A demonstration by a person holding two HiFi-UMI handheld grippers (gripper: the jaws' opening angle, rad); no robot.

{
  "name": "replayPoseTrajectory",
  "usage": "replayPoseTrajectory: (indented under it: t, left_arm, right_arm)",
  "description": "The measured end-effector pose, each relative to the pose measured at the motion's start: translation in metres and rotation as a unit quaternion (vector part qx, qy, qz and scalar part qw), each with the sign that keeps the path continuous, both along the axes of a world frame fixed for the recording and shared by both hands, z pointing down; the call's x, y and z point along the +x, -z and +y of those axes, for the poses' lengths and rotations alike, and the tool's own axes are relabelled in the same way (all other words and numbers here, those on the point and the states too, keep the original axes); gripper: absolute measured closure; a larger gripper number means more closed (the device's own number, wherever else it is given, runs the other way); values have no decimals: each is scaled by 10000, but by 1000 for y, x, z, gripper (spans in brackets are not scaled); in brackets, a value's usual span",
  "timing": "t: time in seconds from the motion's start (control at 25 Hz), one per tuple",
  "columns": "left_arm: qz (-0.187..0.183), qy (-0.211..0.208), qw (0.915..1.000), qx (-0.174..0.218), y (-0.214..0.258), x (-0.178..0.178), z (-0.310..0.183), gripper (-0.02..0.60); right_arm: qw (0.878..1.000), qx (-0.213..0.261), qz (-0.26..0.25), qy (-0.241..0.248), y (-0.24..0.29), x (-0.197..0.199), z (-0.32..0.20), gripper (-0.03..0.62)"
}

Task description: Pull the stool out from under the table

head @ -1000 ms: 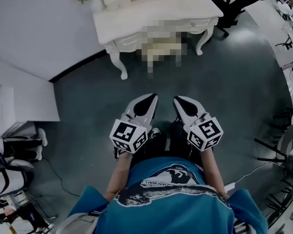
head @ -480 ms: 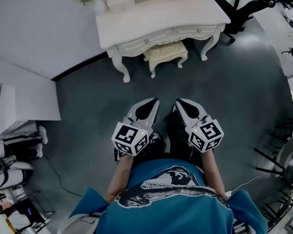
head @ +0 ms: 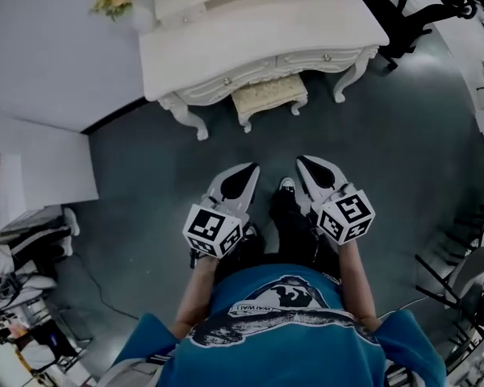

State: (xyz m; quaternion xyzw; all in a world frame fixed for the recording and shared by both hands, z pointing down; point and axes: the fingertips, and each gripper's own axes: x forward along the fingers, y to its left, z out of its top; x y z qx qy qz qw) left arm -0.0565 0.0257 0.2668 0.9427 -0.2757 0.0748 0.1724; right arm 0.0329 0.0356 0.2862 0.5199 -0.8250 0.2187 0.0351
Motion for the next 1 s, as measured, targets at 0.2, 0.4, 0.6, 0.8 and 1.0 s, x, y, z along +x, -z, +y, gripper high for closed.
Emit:
replayPoseTrajectory:
  t: [0.2, 0.4, 0.6, 0.8, 1.0]
  left_arm:
    - [-398, -84, 9989, -238, -32, 38, -25, 569]
    - [-726, 52, 9967, -361, -67, 58, -56, 568]
    - [-956, 179, 9947, -326, -113, 64, -96, 565]
    - [-1103, 280, 9923, -492, -148, 63, -131, 526]
    - [-1251, 316, 9873, -928, -196, 52, -160, 495]
  right_arm:
    - [9999, -120, -35, 72, -23, 48, -43, 591]
    - [9992, -309, -9, 254, -62, 83, -84, 591]
    - [9985, -371, 69, 384, -115, 105, -122, 591]
    - [9966, -694, 69, 446, -167, 124, -148, 582]
    - [9933, -1011, 245, 497, -214, 133, -178, 559]
